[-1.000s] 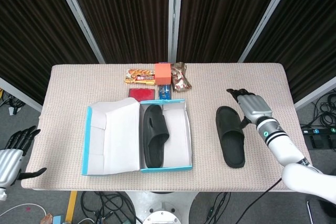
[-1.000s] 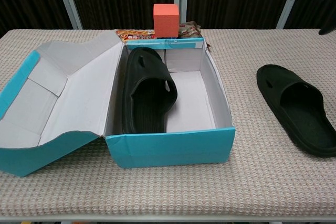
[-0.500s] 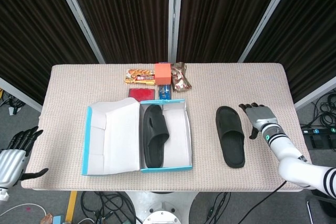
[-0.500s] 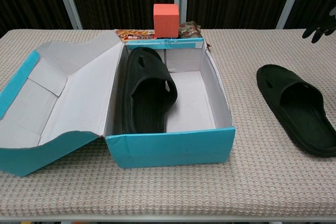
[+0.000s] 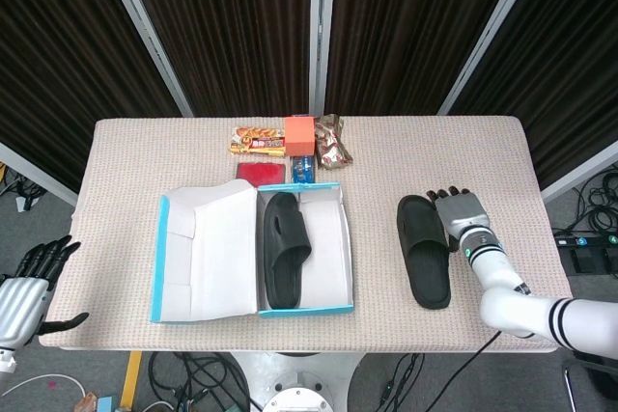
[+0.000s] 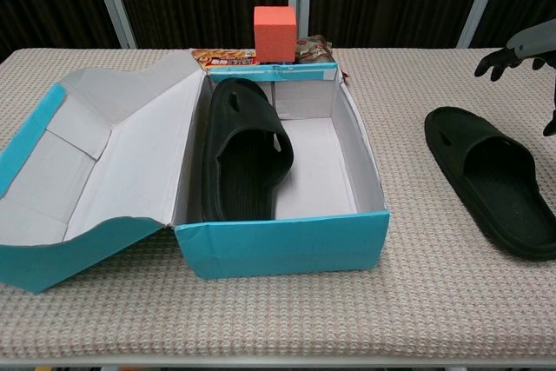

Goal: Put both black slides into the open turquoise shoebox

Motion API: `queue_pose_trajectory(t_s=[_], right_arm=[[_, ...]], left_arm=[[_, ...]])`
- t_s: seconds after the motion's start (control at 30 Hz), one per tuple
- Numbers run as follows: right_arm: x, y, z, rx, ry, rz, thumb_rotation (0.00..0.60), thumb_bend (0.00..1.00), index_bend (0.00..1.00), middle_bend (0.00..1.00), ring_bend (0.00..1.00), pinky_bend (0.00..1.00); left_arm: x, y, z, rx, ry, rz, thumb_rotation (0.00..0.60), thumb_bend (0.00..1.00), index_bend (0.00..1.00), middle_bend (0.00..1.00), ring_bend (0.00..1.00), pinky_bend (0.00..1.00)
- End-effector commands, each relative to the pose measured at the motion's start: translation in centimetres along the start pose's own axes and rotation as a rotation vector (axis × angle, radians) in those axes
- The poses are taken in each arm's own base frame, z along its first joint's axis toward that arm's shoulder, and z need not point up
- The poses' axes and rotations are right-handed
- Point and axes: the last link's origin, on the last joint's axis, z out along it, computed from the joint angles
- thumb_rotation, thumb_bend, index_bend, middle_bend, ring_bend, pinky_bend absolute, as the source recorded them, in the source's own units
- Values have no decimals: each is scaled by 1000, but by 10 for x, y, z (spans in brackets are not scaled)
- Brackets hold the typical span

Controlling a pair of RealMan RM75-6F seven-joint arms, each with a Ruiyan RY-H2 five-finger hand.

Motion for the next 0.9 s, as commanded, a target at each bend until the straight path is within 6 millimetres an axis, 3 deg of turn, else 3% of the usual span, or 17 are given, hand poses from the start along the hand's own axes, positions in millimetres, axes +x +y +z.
queue_pose_trajectory(t_s=[0.03, 0.4, 0.9], right_arm=[[-3, -7, 6, -10, 2, -33, 600, 26, 0, 81, 0, 111], [-3, -16, 24, -12, -26, -2, 600, 26, 2, 83, 0, 111], [2, -51, 37, -1, -42, -49, 600, 34, 33, 101, 0, 125]], left_arm=[[0, 0, 0, 1, -1, 0, 600, 20, 72, 16, 0, 0], [-1, -1, -1, 3, -11, 2, 600, 20, 72, 16, 0, 0], [3, -9, -4, 21, -9, -10, 600, 20, 75, 16, 0, 0]])
